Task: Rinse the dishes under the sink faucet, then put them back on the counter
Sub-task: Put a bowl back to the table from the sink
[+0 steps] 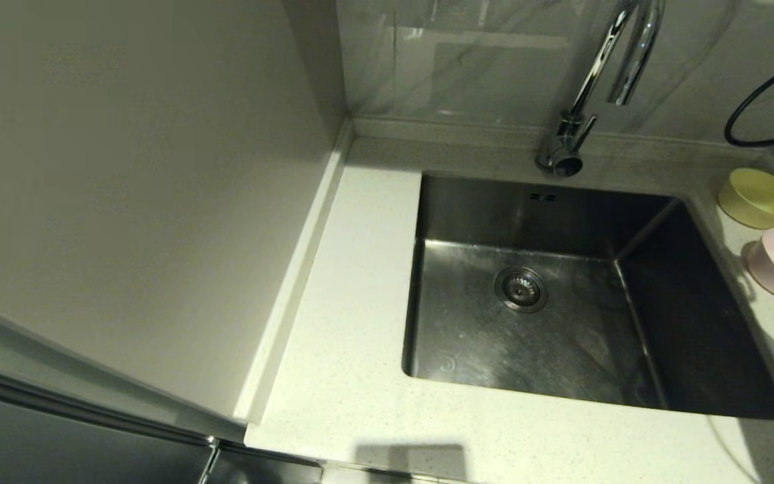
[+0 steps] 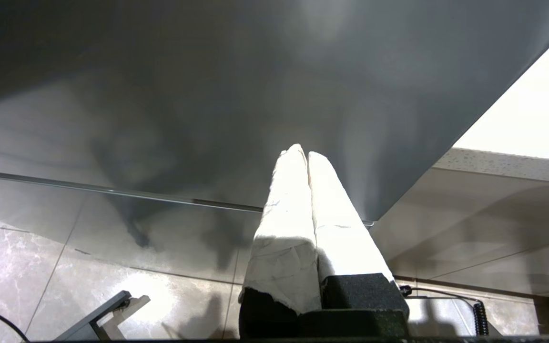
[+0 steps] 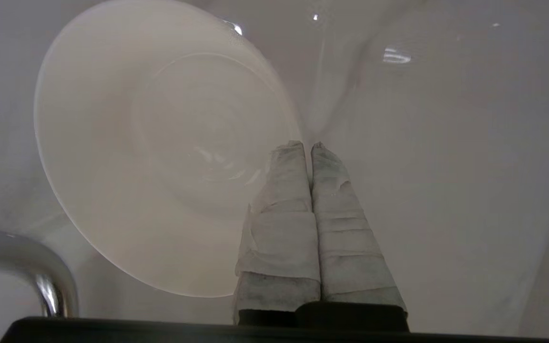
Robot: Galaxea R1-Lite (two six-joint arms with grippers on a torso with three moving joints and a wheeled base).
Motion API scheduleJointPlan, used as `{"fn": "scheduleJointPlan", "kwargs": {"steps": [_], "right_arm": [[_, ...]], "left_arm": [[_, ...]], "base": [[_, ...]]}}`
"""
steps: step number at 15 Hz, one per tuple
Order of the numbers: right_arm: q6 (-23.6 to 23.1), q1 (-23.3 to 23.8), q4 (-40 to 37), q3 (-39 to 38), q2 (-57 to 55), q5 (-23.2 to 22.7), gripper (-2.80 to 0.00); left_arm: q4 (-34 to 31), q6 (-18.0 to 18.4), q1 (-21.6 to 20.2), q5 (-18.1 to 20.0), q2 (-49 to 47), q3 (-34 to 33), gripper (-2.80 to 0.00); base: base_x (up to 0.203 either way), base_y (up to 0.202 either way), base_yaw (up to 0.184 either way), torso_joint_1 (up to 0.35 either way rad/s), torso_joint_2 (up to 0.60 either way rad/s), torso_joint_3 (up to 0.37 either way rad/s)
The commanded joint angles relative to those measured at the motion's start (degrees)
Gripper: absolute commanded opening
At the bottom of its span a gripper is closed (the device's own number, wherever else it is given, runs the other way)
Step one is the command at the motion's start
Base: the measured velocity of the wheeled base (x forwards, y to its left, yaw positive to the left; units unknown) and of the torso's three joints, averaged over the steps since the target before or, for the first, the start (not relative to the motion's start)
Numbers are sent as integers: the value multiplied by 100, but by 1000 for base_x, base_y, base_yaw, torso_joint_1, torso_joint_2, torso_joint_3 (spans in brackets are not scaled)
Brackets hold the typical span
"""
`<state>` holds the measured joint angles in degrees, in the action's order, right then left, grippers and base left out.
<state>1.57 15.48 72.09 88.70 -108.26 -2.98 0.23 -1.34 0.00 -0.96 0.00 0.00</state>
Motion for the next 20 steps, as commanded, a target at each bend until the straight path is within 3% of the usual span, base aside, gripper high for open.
{"fn": "scheduleJointPlan", "kwargs": {"steps": [1, 3, 6, 7, 9, 12, 15, 17, 19, 20], "right_arm": [[-150, 77, 176, -1148, 69, -146, -280], [-367, 179, 393, -2820, 159, -369, -280], [-453, 273, 499, -3628, 178, -499, -280], [-422, 310, 475, -3442, 161, -518, -280], [-312, 430, 213, -2352, 112, -538, -280], [-52, 649, -802, 722, -25, -460, -280], [108, 826, -1515, 2536, -92, -376, -280], [24, 887, -1588, 2591, -78, -387, -280], [-166, 923, -1387, 1733, 3, -531, -280], [-280, 937, -1218, 942, 69, -634, -280]], "left_arm": [[4, -7, 0, 0, 9, 0, -280], [4, -7, 0, 0, 9, 0, -280], [4, -7, 0, 0, 9, 0, -280], [4, -7, 0, 0, 9, 0, -280], [4, -7, 0, 0, 9, 0, -280], [4, -7, 0, 0, 9, 0, -280], [4, -7, 0, 0, 9, 0, -280], [4, -7, 0, 0, 9, 0, -280], [4, -7, 0, 0, 9, 0, -280], [4, -7, 0, 0, 9, 0, -280]], "base": [[0, 0, 0, 0, 0, 0], [0, 0, 0, 0, 0, 0], [0, 0, 0, 0, 0, 0], [0, 0, 0, 0, 0, 0], [0, 0, 0, 0, 0, 0], [0, 0, 0, 0, 0, 0], [0, 0, 0, 0, 0, 0], [0, 0, 0, 0, 0, 0], [0, 0, 0, 0, 0, 0], [0, 0, 0, 0, 0, 0]]}}
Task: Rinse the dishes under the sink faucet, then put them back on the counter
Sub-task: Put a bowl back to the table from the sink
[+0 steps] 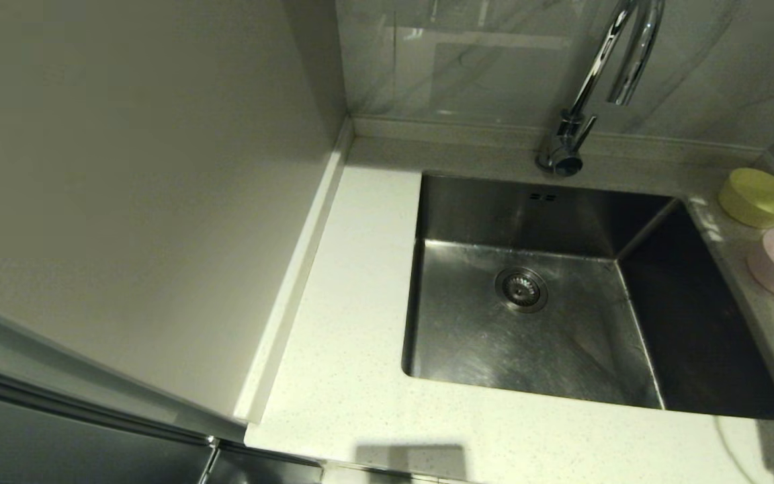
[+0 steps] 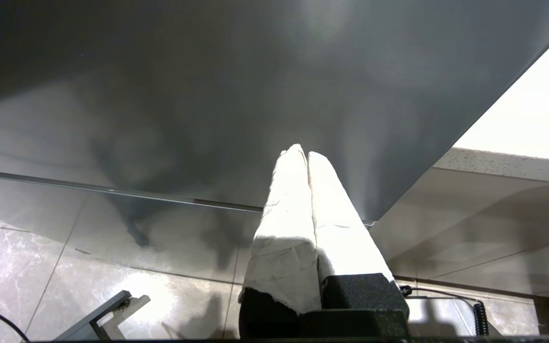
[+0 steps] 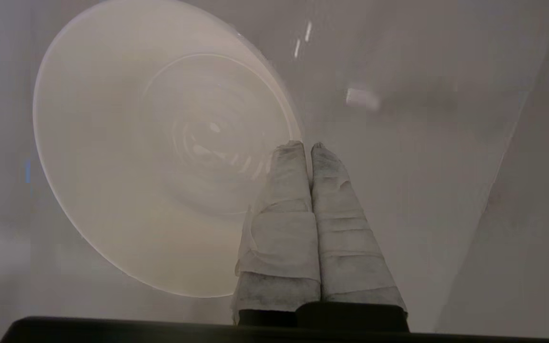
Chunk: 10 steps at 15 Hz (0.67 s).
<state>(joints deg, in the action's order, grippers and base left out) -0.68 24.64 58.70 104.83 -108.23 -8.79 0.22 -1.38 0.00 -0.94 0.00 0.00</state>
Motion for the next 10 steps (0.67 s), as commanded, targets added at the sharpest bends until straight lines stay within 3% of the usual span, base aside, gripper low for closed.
{"fn": "scheduleJointPlan", "kwargs": {"steps": [1, 3, 5, 7, 10], "right_arm": [[-180, 34, 307, -1712, 143, -174, -280], [-461, 55, 643, -4099, 318, -436, -280], [-721, 72, 920, -5782, 485, -662, -280], [-896, 82, 1106, -6482, 616, -827, -280], [-962, 61, 707, -6296, 1052, -1003, -280]], "left_arm": [[4, -3, 0, -3, 9, 0, -280], [4, -3, 0, -3, 9, 0, -280], [4, -3, 0, -3, 9, 0, -280], [4, -3, 0, -3, 9, 0, -280], [4, -3, 0, -3, 9, 0, -280]], "base": [[0, 0, 0, 0, 0, 0], [0, 0, 0, 0, 0, 0], [0, 0, 0, 0, 0, 0], [0, 0, 0, 0, 0, 0], [0, 0, 0, 0, 0, 0]]}}
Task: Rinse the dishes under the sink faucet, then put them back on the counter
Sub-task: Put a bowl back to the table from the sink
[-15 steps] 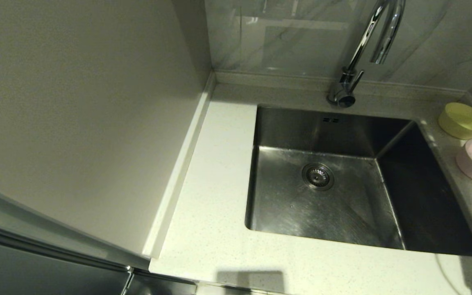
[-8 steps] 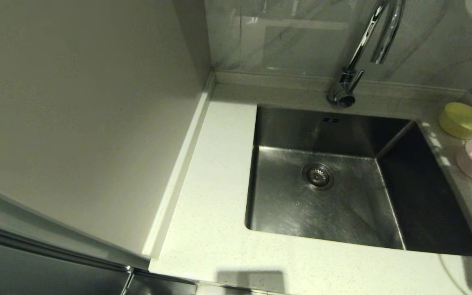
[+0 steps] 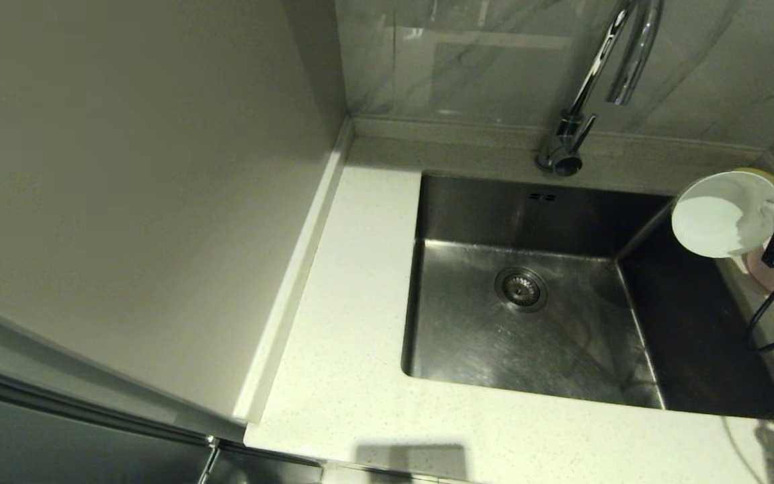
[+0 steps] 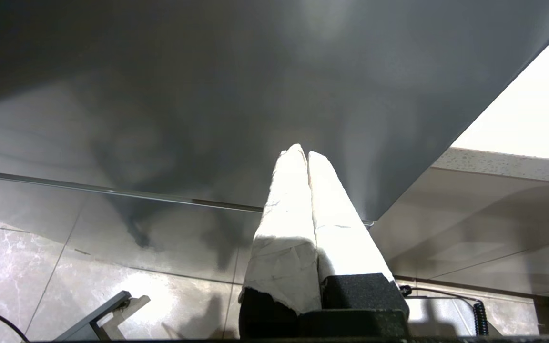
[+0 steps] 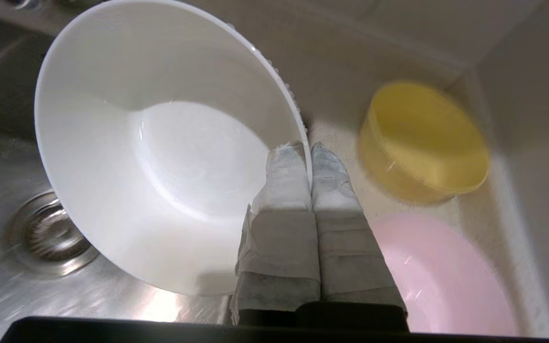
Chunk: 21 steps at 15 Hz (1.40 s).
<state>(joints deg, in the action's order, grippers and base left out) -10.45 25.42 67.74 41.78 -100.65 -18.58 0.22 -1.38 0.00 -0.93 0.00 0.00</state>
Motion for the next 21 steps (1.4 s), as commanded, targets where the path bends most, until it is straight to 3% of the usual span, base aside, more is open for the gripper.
{"fn": "scheduleJointPlan", "kwargs": {"steps": [1, 4, 8, 11, 13, 17, 19, 21], "right_arm": [[94, -52, -660, 71, 452, -29, -280], [172, -92, -2631, 662, 908, -21, -280], [273, -92, -6370, 2356, 1257, 63, -280], [628, -17, -8699, 3238, 1328, 584, -280], [828, 249, -9142, 3292, 1321, 962, -280], [786, 725, -9447, 3306, 1224, 1058, -280], [612, 921, -9429, 3295, 1154, 1221, -280], [128, 1170, -9429, 3207, 1117, 1242, -280]], "left_arm": [[4, -3, 0, -4, 9, 0, -280], [4, -3, 0, -4, 9, 0, -280], [4, -3, 0, -4, 9, 0, -280], [4, -3, 0, -4, 9, 0, -280], [4, -3, 0, -4, 9, 0, -280], [4, -3, 0, -4, 9, 0, -280], [4, -3, 0, -4, 9, 0, -280], [4, -3, 0, -4, 9, 0, -280]], "base": [[0, 0, 0, 0, 0, 0], [0, 0, 0, 0, 0, 0], [0, 0, 0, 0, 0, 0], [0, 0, 0, 0, 0, 0], [0, 0, 0, 0, 0, 0], [0, 0, 0, 0, 0, 0], [0, 0, 0, 0, 0, 0], [0, 0, 0, 0, 0, 0]]}}
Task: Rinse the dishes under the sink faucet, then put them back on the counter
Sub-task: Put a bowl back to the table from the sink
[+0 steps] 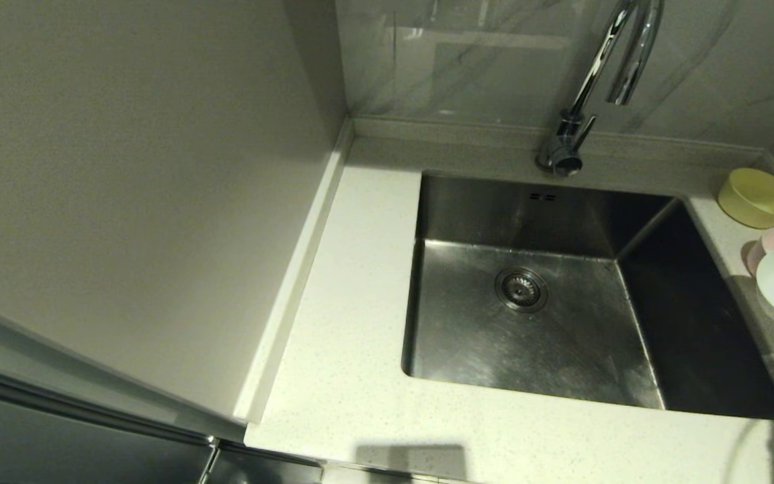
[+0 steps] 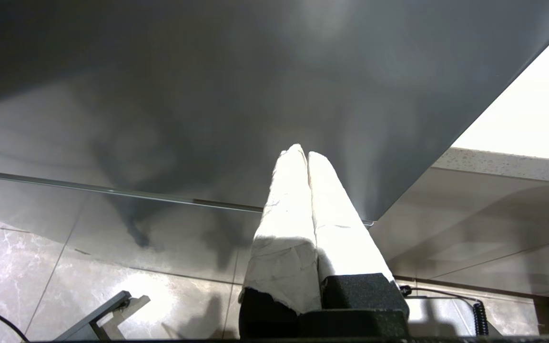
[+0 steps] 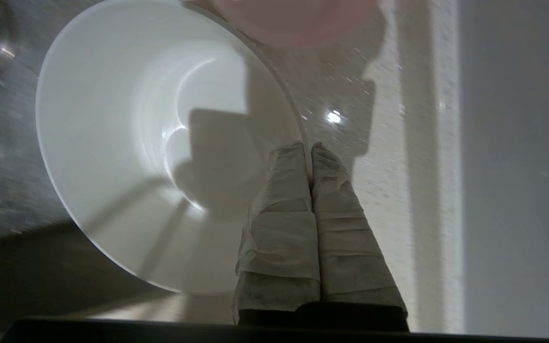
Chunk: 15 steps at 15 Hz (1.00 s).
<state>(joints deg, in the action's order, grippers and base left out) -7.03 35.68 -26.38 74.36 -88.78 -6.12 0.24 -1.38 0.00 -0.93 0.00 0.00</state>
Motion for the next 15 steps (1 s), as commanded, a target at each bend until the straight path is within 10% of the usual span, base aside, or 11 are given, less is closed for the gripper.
{"fn": "scheduleJointPlan", "kwargs": {"steps": [1, 15], "right_arm": [[-573, 286, -14, -154, -90, -4, -280], [-5533, 1494, 10, -20, -887, -1856, -280]], "left_arm": [[2, -3, 0, -4, 9, 0, -280], [2, -3, 0, -4, 9, 0, -280]], "base": [[0, 0, 0, 0, 0, 0], [0, 0, 0, 0, 0, 0]]}}
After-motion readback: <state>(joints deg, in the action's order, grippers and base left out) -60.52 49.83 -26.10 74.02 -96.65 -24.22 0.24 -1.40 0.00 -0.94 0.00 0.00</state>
